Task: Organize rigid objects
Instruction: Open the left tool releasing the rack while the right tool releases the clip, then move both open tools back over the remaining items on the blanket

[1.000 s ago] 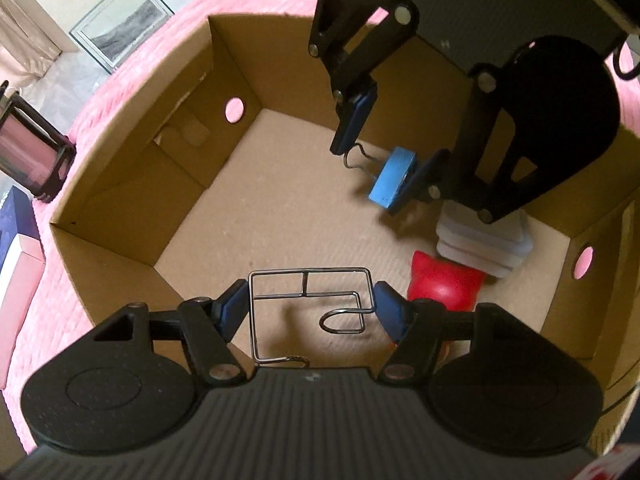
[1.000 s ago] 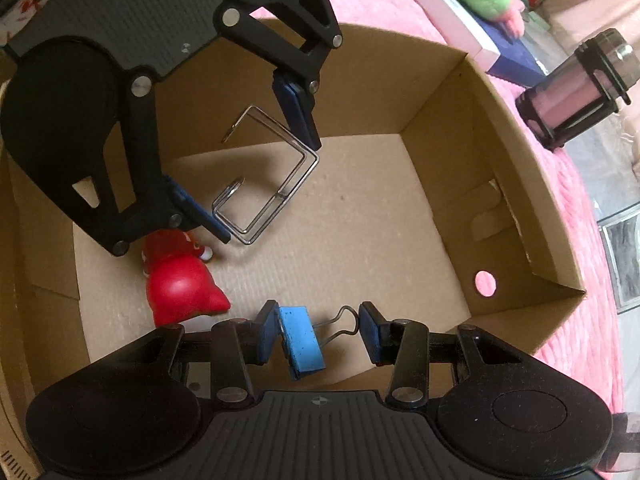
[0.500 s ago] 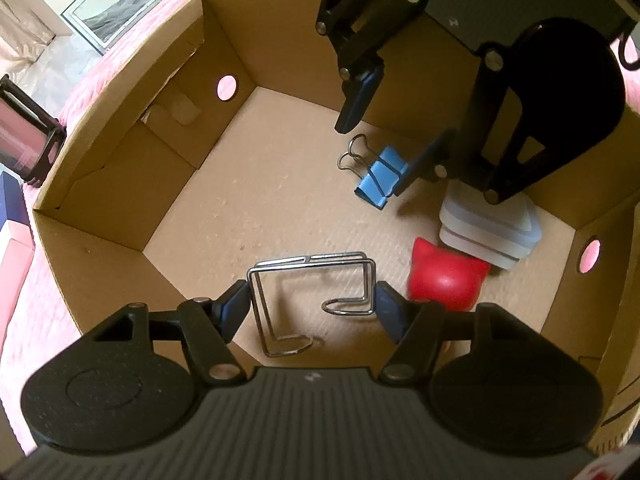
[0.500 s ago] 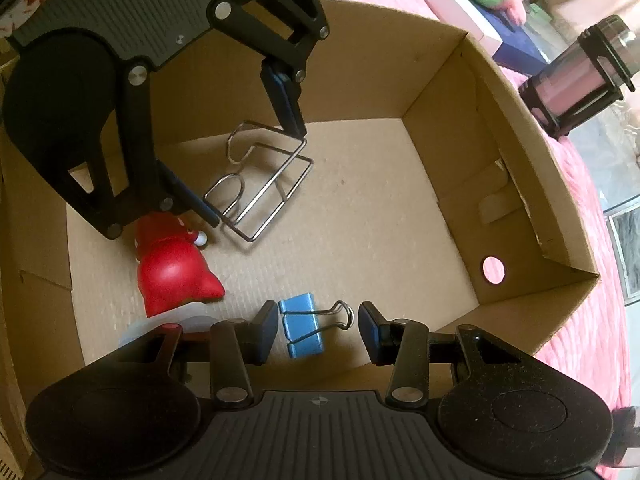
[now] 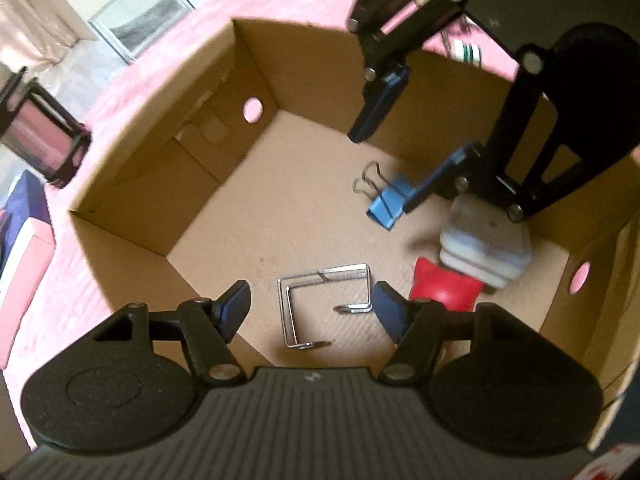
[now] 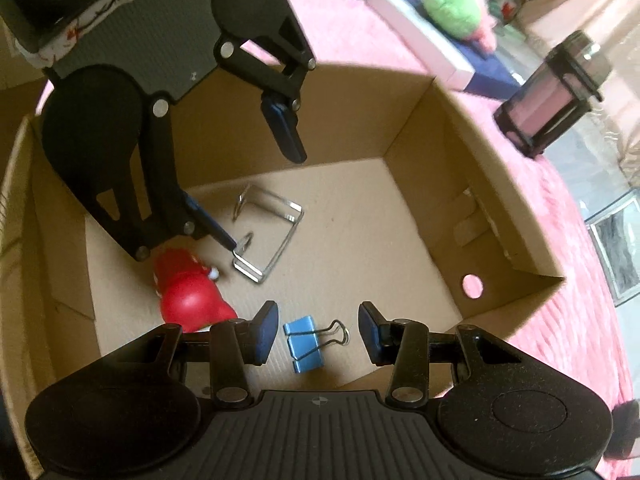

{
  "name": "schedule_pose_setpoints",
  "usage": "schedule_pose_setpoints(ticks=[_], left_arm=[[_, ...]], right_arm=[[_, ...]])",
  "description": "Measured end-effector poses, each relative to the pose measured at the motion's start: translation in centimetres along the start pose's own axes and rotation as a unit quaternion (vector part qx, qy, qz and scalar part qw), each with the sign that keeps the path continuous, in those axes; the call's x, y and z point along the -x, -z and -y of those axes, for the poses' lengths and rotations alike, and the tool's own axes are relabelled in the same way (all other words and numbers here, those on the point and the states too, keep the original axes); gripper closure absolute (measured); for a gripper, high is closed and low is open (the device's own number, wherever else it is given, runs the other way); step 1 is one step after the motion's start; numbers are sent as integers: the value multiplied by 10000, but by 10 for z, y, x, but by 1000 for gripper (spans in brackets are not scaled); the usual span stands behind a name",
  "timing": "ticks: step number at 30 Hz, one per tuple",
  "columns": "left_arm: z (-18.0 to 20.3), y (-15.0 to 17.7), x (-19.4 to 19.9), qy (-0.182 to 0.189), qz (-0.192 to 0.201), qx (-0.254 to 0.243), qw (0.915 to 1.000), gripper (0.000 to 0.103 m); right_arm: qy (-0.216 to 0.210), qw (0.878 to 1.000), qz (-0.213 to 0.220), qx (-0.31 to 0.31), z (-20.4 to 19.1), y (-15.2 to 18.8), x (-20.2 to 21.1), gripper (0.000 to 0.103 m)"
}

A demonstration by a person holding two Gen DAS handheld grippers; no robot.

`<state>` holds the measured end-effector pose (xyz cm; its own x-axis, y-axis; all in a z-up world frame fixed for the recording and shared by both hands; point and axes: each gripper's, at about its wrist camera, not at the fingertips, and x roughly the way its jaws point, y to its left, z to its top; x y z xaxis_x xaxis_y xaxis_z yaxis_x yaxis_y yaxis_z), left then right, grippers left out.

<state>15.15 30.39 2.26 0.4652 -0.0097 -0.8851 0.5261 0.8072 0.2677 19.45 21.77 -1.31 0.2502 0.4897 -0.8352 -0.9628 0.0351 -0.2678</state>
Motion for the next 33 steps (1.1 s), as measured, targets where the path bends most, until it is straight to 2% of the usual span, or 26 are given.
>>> schedule_pose_setpoints(ticks=[4,7,15,23,25,28,32,33], left_arm=[[2,-1,23,-125,305,348,9989,39],[7,-1,44,-213,581,655,9959,39],[38,-4,96,-344,1277,1407,9812,39],[94,-17,137,-642,2004,1999,9569,39],[110,-20,144,-605,2192,2093,9511,39],[130,-22,151,-469,2543,2343,9371,39],[157,-31,152,-383,2817,2636,9218,39],[164,-33,151,-372,2858,2673,9195,39]], right_arm=[[120,9988,404,-253,-5,3,29,63],[266,9943,870,-560,-10,11,57,63],[572,9675,1936,-1526,-36,48,127,63],[1107,9291,2571,-2418,-68,107,187,63],[1283,9169,2644,-2702,-73,129,200,63],[1490,8950,2747,-3184,-80,163,216,63],[1850,8683,2760,-3684,-89,206,234,62],[1908,8648,2742,-3749,-89,214,236,62]])
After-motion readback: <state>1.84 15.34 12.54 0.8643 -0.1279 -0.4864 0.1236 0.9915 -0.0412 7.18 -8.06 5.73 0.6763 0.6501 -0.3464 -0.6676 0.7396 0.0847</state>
